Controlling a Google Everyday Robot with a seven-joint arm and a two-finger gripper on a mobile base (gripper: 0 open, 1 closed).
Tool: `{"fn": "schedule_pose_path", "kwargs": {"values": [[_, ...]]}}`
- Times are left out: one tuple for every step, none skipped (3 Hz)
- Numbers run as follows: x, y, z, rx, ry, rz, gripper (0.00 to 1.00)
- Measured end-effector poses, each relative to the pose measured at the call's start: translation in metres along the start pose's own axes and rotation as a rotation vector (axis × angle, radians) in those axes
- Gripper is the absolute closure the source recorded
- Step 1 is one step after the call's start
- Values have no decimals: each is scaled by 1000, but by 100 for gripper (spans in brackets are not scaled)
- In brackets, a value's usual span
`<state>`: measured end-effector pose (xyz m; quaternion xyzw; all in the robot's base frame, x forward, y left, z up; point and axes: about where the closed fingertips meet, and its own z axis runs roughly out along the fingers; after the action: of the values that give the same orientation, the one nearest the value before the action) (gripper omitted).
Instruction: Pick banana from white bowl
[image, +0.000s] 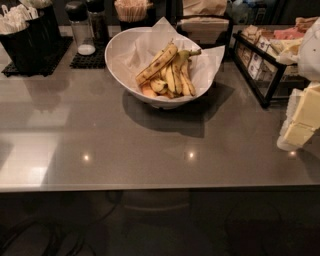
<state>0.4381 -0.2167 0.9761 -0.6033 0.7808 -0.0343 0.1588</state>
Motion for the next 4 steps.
{"fn": "schedule_pose_path", "kwargs": {"values": [[0, 0, 0, 0, 0, 0, 0], [-29, -28, 2, 17, -94, -73, 0], [-81, -68, 8, 3, -249, -203, 0], [-135, -102, 21, -43, -374, -300, 0]]}}
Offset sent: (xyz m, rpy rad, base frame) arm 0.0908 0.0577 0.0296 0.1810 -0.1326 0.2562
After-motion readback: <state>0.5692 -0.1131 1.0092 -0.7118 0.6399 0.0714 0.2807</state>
